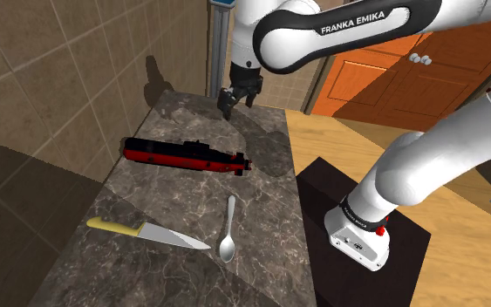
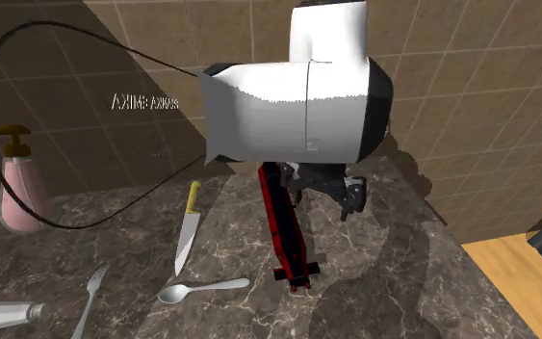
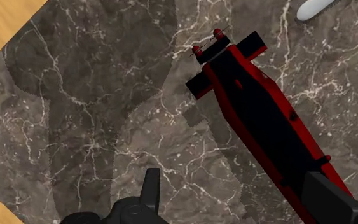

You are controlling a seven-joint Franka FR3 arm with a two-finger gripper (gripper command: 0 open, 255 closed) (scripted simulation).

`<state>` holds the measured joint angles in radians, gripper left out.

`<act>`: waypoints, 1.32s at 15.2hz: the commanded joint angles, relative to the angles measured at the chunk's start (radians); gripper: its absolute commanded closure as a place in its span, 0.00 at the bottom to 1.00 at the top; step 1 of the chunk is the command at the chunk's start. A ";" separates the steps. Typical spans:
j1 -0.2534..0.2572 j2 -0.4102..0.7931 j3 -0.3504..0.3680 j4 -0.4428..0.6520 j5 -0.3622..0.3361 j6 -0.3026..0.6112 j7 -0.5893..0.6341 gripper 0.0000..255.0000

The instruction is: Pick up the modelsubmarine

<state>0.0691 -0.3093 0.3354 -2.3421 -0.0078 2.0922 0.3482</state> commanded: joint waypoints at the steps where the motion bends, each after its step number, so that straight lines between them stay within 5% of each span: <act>1: 0.000 0.071 0.024 0.024 -0.011 0.042 0.038 0.00; 10: 0.039 0.403 0.105 0.195 -0.129 0.161 0.243 0.00; 20: 0.047 0.468 0.095 0.160 -0.177 0.252 0.281 0.00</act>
<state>0.1158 0.1560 0.4308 -2.1812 -0.1827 2.3406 0.6271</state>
